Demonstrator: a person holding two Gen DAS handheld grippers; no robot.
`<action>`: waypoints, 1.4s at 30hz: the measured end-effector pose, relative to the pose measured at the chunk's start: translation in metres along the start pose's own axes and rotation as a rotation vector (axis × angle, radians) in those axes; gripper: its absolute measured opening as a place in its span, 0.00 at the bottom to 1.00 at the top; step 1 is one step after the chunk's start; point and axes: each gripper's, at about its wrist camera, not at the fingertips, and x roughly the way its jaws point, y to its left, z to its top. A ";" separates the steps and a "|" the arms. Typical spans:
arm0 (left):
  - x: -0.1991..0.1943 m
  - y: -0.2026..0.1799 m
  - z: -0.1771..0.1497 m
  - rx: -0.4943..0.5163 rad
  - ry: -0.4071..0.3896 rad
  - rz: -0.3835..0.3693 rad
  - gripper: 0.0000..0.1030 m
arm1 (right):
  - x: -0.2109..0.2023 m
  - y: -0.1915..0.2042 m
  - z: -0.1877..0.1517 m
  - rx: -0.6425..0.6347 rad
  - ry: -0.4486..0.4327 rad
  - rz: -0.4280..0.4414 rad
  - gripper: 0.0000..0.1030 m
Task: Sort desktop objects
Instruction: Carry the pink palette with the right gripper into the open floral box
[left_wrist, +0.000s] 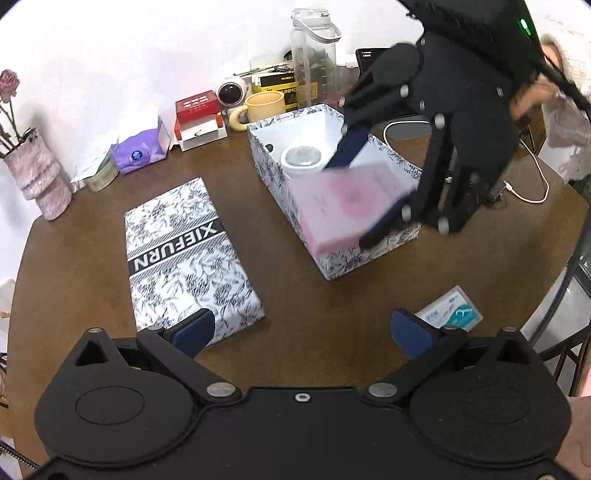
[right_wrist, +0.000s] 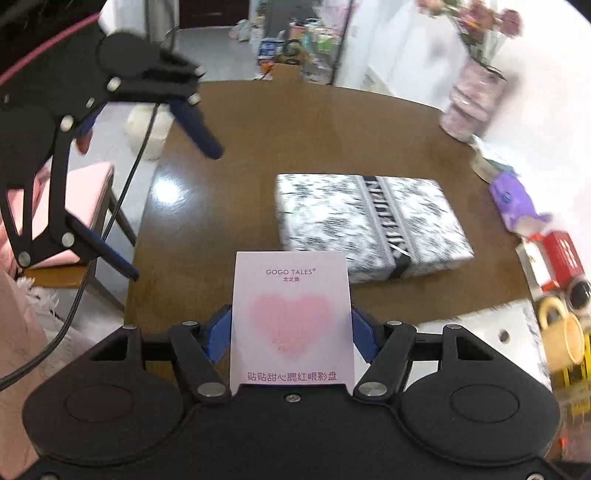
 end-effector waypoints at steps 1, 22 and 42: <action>0.002 0.000 0.003 0.001 -0.001 -0.001 1.00 | -0.004 -0.006 -0.003 0.008 -0.003 -0.011 0.67; 0.068 -0.003 0.062 -0.065 0.024 0.000 1.00 | 0.019 -0.116 -0.062 0.037 0.067 -0.019 0.67; 0.106 -0.004 0.064 -0.106 0.068 0.055 1.00 | 0.118 -0.159 -0.085 0.002 0.219 0.068 0.67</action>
